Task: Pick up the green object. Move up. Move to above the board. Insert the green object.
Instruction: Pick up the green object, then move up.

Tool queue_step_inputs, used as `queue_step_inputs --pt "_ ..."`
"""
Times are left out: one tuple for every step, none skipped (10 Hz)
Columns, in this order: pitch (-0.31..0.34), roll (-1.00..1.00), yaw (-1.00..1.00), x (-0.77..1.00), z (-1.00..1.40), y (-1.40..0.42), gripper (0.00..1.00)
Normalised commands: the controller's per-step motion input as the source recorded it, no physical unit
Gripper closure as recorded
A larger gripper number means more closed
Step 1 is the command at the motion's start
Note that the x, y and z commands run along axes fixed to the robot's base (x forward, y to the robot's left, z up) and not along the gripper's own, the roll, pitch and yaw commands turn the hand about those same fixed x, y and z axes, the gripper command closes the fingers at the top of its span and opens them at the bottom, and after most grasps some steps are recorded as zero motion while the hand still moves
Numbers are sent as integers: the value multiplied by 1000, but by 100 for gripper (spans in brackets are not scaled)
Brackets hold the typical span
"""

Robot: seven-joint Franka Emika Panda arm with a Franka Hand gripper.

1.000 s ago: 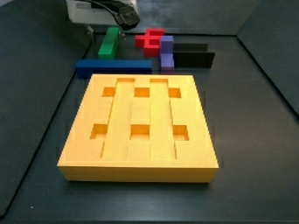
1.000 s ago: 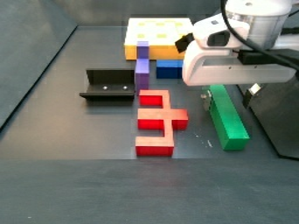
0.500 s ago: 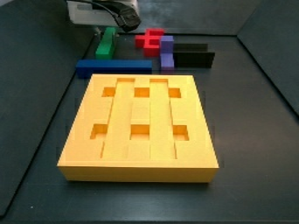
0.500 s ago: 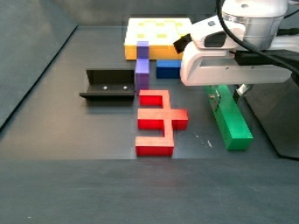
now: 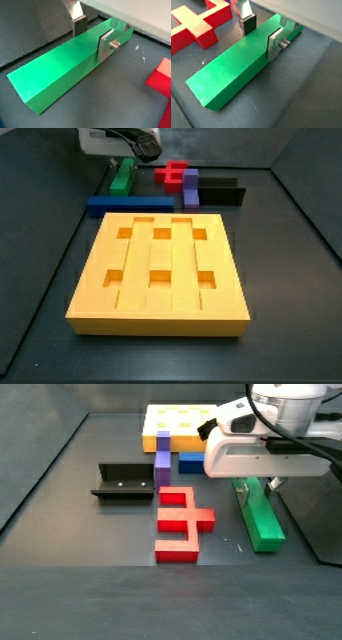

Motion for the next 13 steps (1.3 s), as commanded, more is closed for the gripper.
queue_step_inputs --pt "0 0 0 0 0 0 100" --pt "0 0 0 0 0 0 100" --pt "0 0 0 0 0 0 100" --pt "0 0 0 0 0 0 100" --pt "0 0 0 0 0 0 100" --pt "0 0 0 0 0 0 100" --pt "0 0 0 0 0 0 100" --pt "0 0 0 0 0 0 100" --pt "0 0 0 0 0 0 100" --pt "0 0 0 0 0 0 100" --pt "0 0 0 0 833 0 100" --pt "32 -12 -39 -51 779 -83 100" --pt "34 20 -34 -83 601 -59 100"
